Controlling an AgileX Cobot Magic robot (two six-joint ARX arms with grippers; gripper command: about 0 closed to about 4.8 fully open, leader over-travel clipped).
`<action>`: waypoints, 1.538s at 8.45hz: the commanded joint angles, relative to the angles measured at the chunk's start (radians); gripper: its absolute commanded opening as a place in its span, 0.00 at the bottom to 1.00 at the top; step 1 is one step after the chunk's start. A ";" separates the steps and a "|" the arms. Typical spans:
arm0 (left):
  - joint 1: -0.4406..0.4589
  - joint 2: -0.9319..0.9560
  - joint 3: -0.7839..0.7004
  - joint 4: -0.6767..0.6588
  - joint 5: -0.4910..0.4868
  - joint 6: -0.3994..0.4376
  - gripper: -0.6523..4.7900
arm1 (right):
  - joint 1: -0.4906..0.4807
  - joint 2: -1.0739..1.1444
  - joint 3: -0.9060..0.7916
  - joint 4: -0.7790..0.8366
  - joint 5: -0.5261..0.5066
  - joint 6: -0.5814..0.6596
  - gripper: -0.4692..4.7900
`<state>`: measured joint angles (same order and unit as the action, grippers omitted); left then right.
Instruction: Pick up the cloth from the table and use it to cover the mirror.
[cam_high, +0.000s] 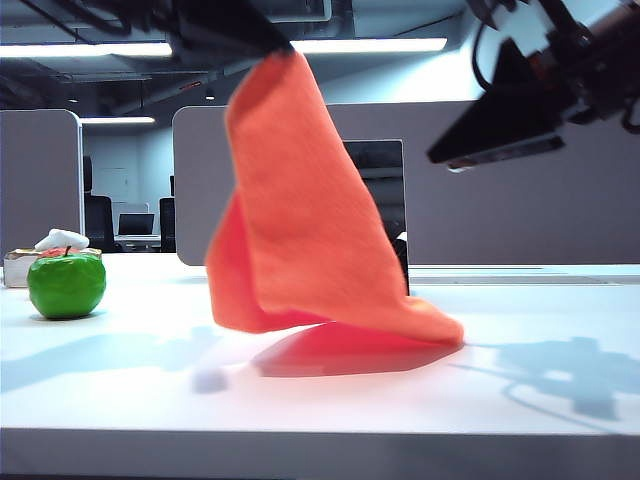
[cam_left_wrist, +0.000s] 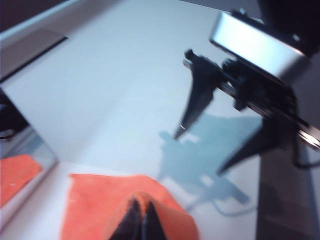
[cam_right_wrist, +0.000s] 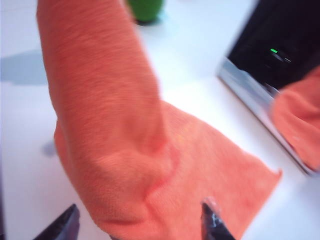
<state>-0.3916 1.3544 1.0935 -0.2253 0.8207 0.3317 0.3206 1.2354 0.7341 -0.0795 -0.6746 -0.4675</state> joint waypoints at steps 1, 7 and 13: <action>-0.001 -0.069 0.011 0.114 -0.172 -0.073 0.11 | 0.120 -0.024 0.006 0.041 0.002 0.057 0.68; 0.000 -0.117 0.029 0.253 0.029 -0.253 0.11 | 0.274 -0.056 0.006 0.151 0.145 0.105 0.68; -0.002 -0.159 0.029 0.233 0.046 -0.331 0.11 | 0.372 -0.054 0.006 0.233 0.159 0.236 0.68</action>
<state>-0.3920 1.1995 1.1168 -0.0502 0.8673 0.0319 0.6731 1.1839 0.7357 0.1402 -0.5095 -0.2390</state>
